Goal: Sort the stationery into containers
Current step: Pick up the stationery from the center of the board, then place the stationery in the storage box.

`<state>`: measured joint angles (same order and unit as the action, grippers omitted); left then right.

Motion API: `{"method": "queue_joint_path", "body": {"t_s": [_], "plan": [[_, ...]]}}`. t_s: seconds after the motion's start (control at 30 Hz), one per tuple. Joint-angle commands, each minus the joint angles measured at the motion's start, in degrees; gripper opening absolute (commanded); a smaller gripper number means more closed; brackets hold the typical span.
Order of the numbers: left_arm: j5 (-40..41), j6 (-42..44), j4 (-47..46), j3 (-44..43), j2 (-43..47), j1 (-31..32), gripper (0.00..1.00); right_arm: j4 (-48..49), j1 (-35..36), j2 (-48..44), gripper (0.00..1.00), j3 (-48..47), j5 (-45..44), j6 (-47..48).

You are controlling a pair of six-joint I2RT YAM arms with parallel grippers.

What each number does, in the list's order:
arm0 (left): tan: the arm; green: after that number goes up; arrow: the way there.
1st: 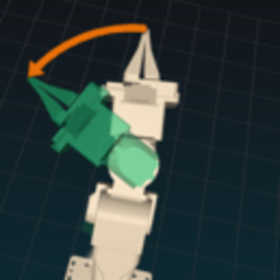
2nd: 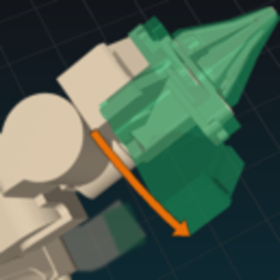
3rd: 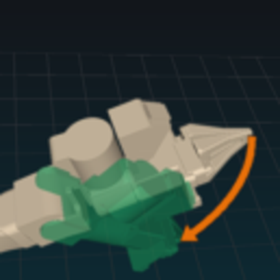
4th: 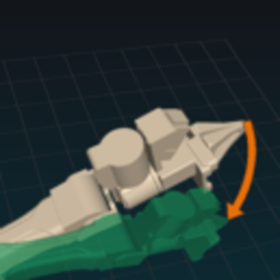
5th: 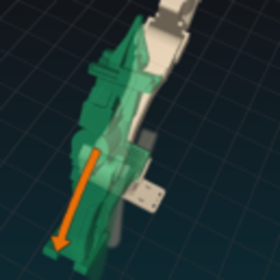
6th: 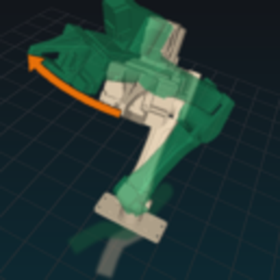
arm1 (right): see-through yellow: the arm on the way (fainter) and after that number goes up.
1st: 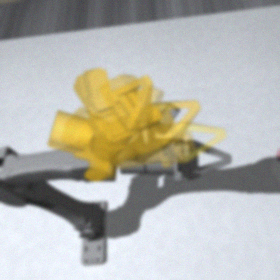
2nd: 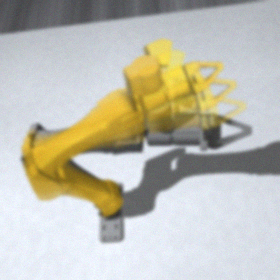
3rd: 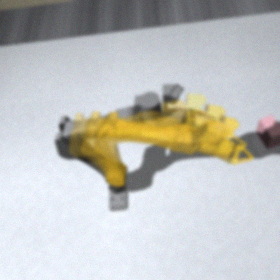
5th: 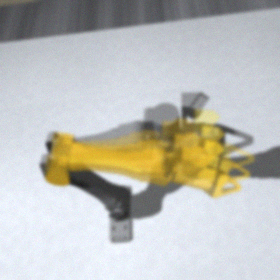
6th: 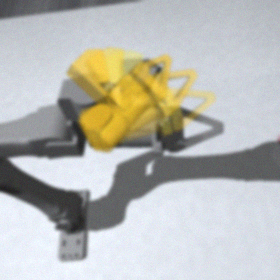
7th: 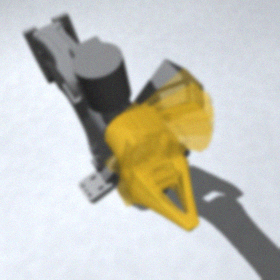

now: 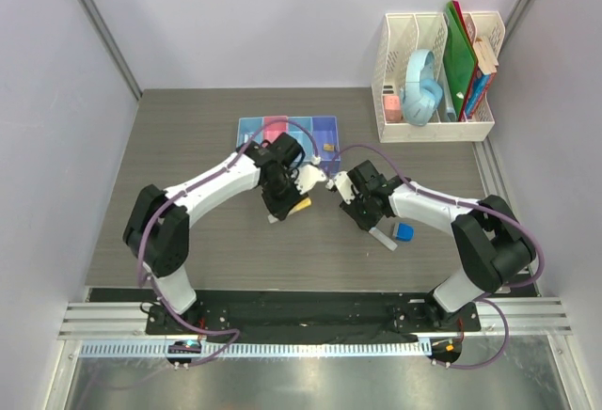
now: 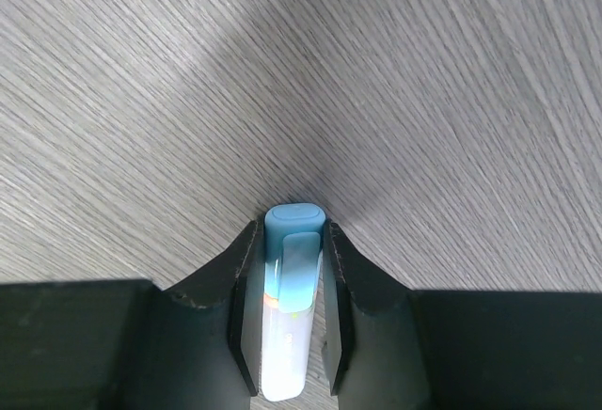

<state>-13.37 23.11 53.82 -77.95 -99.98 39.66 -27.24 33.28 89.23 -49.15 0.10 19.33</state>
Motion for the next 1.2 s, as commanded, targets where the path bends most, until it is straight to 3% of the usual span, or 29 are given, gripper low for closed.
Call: {"method": "queue_joint_path", "body": {"t_s": [0.0, 0.27, 0.4, 0.5, 0.63, 1.07, 1.17], "plan": [[-1.84, -3.15, -2.31, -6.42, 5.94, -4.93, 0.0, -0.27, 0.12, -2.66, 0.01, -0.51, 0.17, 0.18], [-1.4, -10.97, -12.06, -13.18, 2.79, -13.8, 0.0, -1.66, -0.23, -4.06, 0.01, -4.11, -1.07, 1.93], [-7.52, -17.91, -13.66, -21.43, -5.02, -18.56, 0.0, -2.72, -0.49, -5.91, 0.01, -7.27, -0.8, 2.99], [-12.01, -22.75, -10.77, -34.23, -16.16, -21.11, 0.0, -3.78, -0.85, -7.93, 0.01, -10.17, 2.01, 3.43], [-11.78, -26.98, -8.04, -43.68, -25.23, -22.08, 0.0, -5.27, -1.2, -11.44, 0.01, -16.23, 3.59, 4.05], [-9.75, -28.04, -8.39, -43.25, -30.88, -22.7, 0.0, -4.75, -1.46, -16.46, 0.01, -26.61, 8.86, 2.2], [-9.66, -27.6, -8.38, -41.5, -30.19, -22.78, 0.13, -3.69, -1.46, -16.19, 0.01, -27.23, 8.96, 1.5]]}}
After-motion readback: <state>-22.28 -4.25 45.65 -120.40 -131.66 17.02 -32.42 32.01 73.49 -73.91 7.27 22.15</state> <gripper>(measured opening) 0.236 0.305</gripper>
